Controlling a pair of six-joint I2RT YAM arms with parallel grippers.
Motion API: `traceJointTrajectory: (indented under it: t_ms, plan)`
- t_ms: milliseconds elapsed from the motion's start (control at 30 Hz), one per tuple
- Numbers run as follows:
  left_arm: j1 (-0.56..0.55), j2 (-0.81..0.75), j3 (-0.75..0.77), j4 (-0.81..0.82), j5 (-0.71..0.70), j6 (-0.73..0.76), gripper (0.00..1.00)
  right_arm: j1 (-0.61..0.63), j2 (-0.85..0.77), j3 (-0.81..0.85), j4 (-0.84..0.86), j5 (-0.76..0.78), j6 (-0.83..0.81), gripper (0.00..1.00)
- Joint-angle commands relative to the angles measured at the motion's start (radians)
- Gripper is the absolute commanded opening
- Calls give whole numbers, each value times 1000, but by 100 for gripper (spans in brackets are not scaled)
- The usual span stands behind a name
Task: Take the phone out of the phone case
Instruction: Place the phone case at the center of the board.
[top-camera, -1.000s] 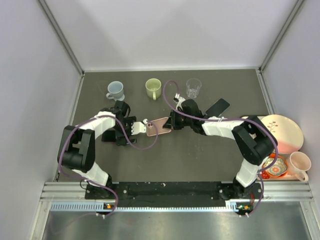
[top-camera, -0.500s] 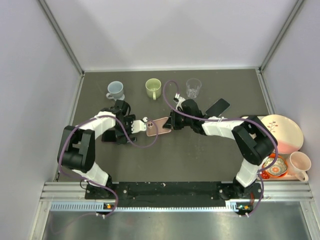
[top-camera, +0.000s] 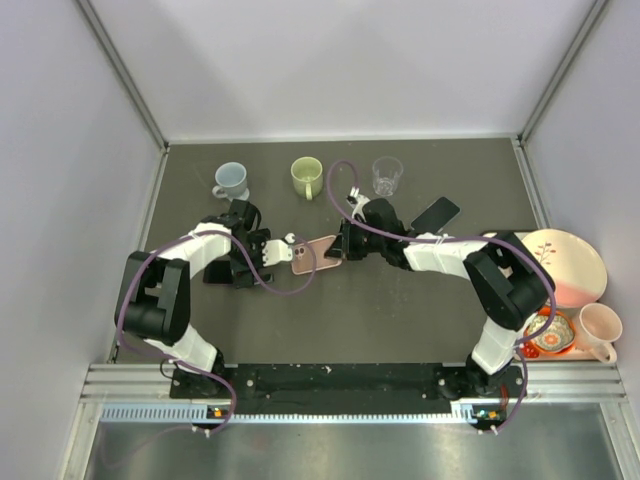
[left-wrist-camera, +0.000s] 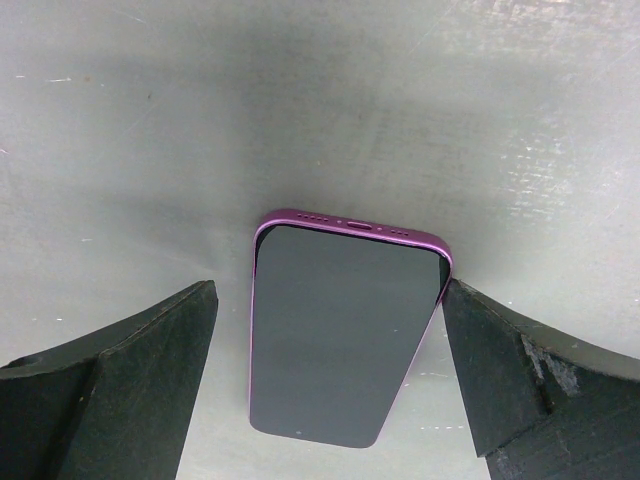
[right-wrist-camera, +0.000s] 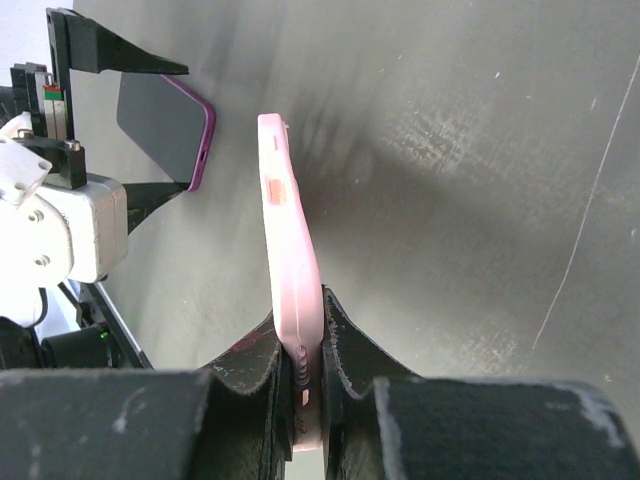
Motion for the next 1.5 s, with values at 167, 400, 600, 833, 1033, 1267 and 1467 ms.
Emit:
traceJointTrajectory:
  t_ms: [167, 400, 600, 833, 1033, 1267, 1467]
  plan:
    - [0, 19, -8, 105, 5, -1, 99, 23, 3, 21, 19, -39, 48, 0]
    - [0, 16, -9, 105, 8, -1, 99, 21, 11, 20, 15, -27, 50, 0]
    - [0, -8, -4, 81, 34, -1, 99, 24, 31, 17, -8, 7, 50, 5]
    - [-2, -62, -3, 56, 67, -6, 99, 32, 60, 17, -40, 17, 64, 6]
    - [-5, -93, 0, 55, 80, -9, 99, 52, 86, 14, -56, 17, 73, 6]
    - [-9, -112, 3, 15, 113, 5, 99, 63, 108, 37, -77, 43, 62, 6]
    - [-28, -125, 17, 10, 152, -18, 99, 63, 121, 47, -79, 51, 47, 17]
